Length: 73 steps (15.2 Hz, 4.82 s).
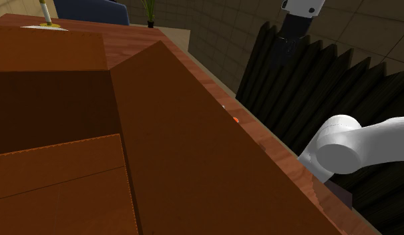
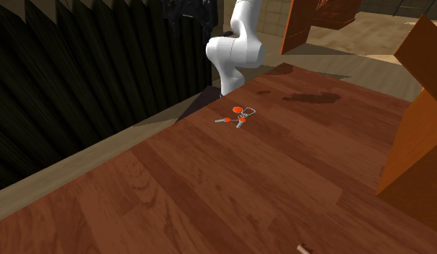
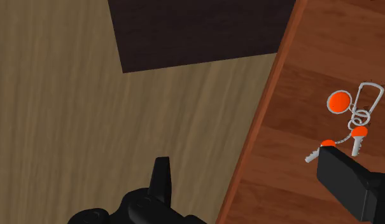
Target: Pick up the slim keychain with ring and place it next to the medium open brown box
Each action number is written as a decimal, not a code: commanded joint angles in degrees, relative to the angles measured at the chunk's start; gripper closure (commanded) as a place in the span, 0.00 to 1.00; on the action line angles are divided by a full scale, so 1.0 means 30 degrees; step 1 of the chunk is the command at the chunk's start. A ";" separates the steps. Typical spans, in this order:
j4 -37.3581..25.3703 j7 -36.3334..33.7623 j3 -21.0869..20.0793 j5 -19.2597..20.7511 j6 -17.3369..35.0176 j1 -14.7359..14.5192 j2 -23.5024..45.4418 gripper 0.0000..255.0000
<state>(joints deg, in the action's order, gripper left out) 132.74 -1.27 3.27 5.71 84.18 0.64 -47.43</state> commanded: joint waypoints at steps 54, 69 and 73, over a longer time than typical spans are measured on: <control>0.2206 -0.5646 -0.5565 -0.3955 0.6842 -0.2229 0.5556 1.00; -0.1543 -0.5652 -0.5227 -0.3711 0.2965 -0.2104 0.5429 1.00; -0.2671 -0.5668 -0.5160 -0.3644 0.1966 -0.2065 0.5559 1.00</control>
<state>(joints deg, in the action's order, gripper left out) 125.67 -18.32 -12.30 -5.31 90.84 -5.61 -30.97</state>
